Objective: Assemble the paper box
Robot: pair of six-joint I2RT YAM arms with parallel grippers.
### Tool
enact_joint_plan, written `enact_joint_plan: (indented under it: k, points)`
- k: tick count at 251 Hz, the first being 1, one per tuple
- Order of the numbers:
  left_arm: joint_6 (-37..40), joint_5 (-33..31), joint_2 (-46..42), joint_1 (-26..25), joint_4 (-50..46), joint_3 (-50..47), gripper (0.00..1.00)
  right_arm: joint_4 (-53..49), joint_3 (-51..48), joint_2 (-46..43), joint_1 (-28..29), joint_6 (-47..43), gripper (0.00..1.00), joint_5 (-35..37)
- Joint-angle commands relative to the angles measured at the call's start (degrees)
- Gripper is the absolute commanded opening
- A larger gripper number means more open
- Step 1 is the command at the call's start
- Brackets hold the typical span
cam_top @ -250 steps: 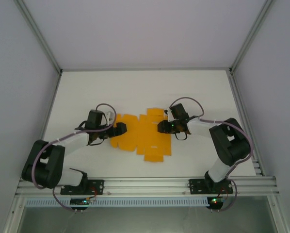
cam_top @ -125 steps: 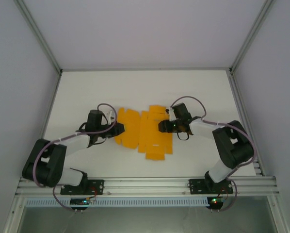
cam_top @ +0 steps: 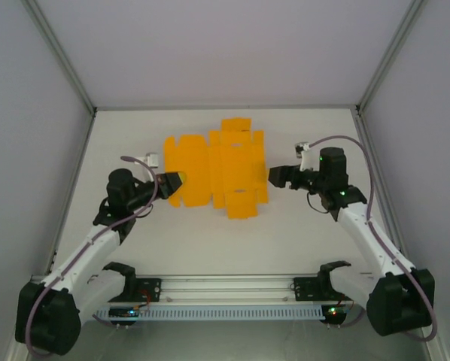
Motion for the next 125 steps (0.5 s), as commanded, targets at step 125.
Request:
enact_joint_plan:
  k: [125]
  points:
    - [-7.97,5.16,-6.34,0.3,9.89,1.72,0.0,8.34,-0.57,3.5,-2.47,7.27,0.43,-21.2]
